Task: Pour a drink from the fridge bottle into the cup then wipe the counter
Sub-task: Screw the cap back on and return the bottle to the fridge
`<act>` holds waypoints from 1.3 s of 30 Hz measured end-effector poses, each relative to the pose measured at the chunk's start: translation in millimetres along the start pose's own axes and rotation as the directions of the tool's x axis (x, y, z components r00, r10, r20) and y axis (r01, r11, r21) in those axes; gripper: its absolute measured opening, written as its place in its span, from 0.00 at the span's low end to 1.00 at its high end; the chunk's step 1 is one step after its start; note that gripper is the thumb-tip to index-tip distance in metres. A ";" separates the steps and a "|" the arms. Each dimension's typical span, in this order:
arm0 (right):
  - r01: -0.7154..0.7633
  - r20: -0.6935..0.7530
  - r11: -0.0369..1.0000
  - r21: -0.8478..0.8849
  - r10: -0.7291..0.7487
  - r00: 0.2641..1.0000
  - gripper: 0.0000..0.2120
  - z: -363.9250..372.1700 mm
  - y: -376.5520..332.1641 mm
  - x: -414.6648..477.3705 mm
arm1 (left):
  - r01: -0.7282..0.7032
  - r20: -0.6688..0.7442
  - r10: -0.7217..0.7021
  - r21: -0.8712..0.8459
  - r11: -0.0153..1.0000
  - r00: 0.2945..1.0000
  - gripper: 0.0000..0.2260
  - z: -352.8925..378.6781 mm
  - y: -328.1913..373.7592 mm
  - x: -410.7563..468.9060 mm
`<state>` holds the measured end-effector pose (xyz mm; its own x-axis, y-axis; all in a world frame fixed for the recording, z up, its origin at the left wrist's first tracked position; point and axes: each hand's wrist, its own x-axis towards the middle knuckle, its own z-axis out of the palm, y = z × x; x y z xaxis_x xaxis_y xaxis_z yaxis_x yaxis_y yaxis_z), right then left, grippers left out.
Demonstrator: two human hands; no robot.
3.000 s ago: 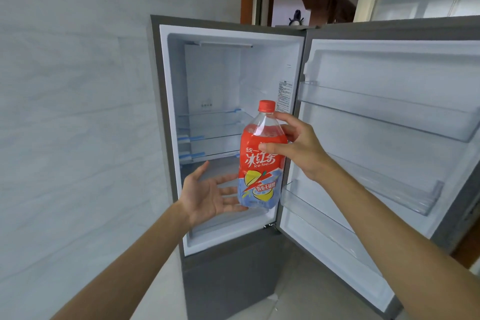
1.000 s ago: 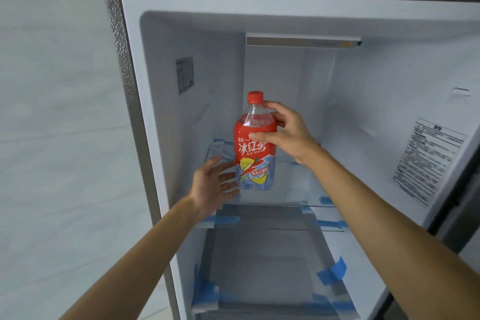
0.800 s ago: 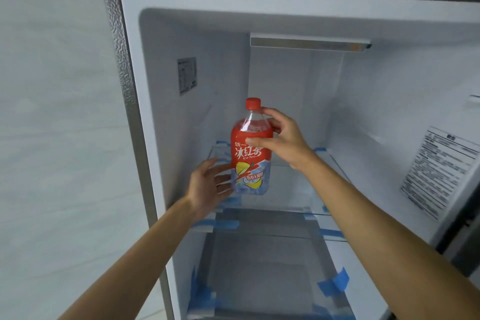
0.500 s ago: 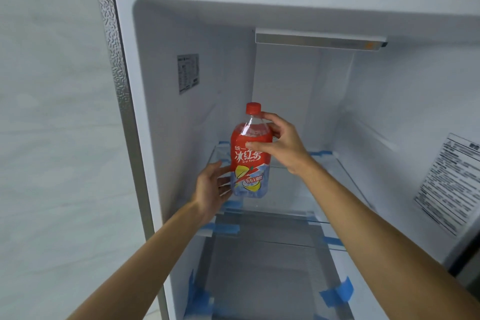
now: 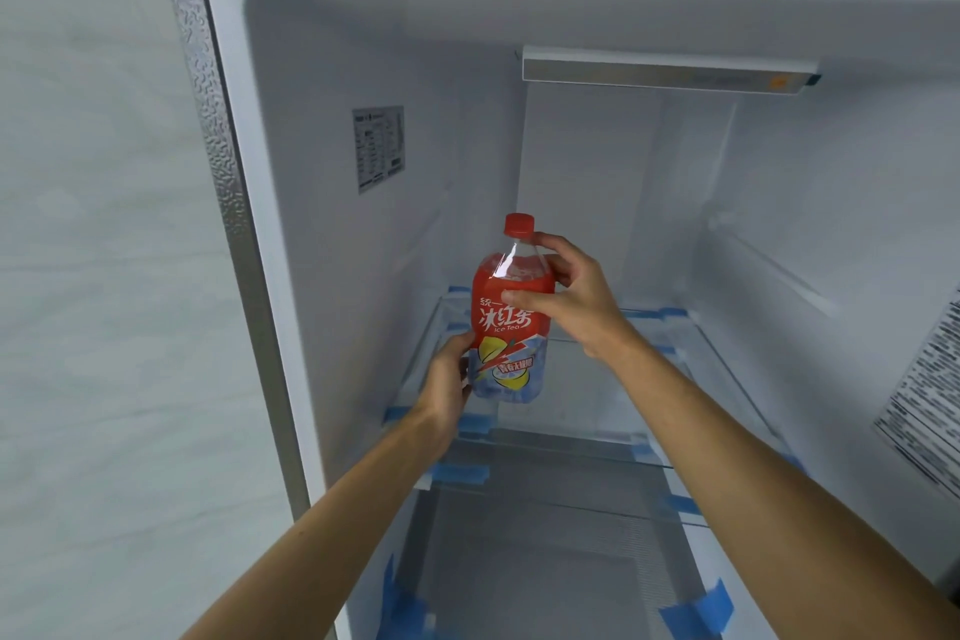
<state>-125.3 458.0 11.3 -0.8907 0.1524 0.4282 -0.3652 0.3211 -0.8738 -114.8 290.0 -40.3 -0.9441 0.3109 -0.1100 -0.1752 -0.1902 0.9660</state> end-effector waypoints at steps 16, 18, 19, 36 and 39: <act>-0.038 0.004 0.999 -0.015 0.038 0.999 0.31 5.6 7.7 1.1 | -0.001 0.087 -0.022 0.252 0.968 0.996 0.07 4.9 12.1 5.9; -0.056 0.021 0.994 -0.090 0.058 0.998 0.32 6.6 1.7 -2.6 | -0.043 0.108 0.005 0.346 0.937 0.994 0.07 3.7 12.7 3.4; -0.068 0.030 0.989 -0.132 0.072 0.997 0.34 7.5 -1.3 -5.0 | -0.076 0.135 0.025 0.389 0.918 0.991 0.10 2.4 11.7 3.1; -0.265 -0.005 0.624 -0.735 0.386 0.922 0.37 12.0 -32.4 -138.7 | -0.426 0.447 0.037 0.821 0.380 0.894 0.30 -49.0 -4.1 -49.9; -0.278 -0.020 0.548 -0.789 0.428 0.903 0.38 19.3 -32.9 -171.3 | -0.495 0.511 0.010 0.827 0.266 0.859 0.30 -59.7 -13.4 -63.5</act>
<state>34.0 403.3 -37.7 -0.9555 0.2944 0.0172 0.2610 0.8714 -0.4155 -69.2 217.2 -60.2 -0.6703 0.7413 0.0346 0.6519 0.5658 0.5049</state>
